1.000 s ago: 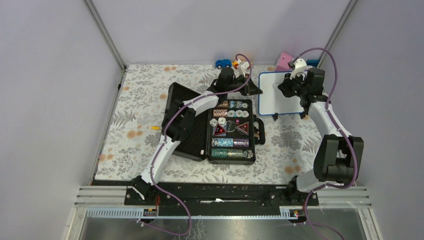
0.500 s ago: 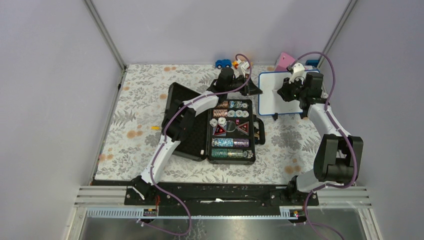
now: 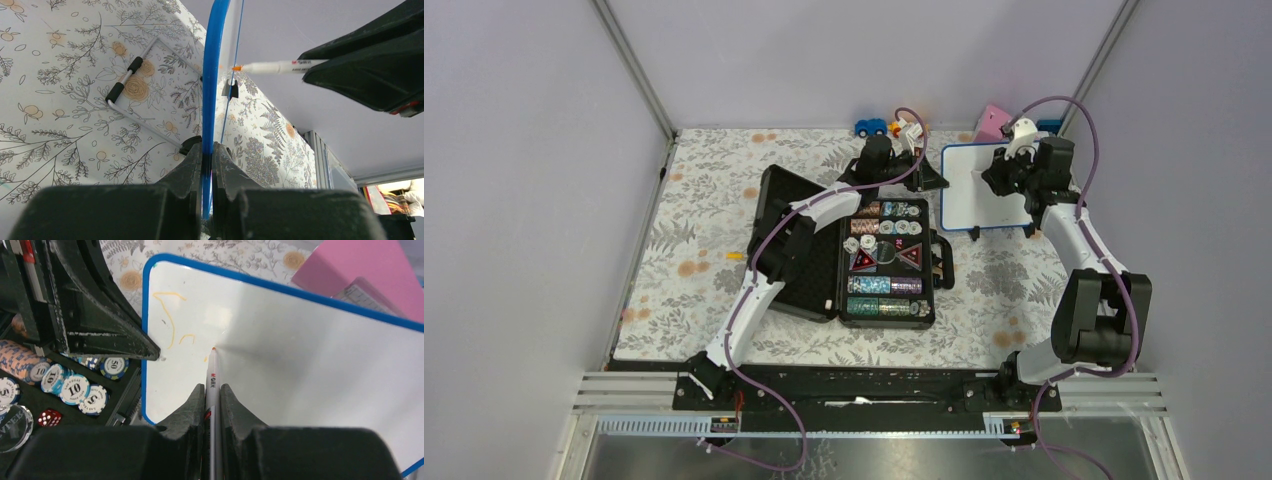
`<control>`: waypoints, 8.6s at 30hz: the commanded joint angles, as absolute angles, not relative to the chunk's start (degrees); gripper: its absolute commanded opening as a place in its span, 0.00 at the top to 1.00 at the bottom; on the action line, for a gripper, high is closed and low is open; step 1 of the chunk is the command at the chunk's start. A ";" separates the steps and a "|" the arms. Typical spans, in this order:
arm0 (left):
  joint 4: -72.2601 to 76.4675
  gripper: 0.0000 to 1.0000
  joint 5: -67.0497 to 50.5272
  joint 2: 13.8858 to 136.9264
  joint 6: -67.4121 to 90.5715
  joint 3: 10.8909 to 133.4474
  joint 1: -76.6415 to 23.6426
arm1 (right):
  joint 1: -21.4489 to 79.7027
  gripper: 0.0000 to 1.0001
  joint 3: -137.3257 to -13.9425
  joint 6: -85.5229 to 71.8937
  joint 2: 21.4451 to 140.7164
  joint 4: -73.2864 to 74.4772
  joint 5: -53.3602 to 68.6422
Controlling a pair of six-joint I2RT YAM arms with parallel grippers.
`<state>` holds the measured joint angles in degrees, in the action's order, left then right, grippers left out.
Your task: Write a sentence on the whiteboard
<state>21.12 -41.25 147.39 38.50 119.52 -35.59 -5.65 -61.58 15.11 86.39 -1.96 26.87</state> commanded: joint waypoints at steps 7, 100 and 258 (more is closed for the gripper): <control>22.06 1.00 -41.86 146.82 38.50 119.38 -35.86 | -6.51 1.00 -64.97 15.81 86.19 -3.18 23.66; 22.41 1.00 -42.10 147.25 38.85 119.22 -35.93 | -4.27 1.00 -65.01 18.24 89.61 -1.23 24.70; 23.29 1.00 -42.19 147.38 39.73 118.65 -35.95 | -8.35 1.00 -63.65 20.65 87.54 2.29 27.21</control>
<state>21.50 -40.88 147.39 39.40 119.09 -35.55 -8.05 -65.21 19.11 89.17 2.28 27.94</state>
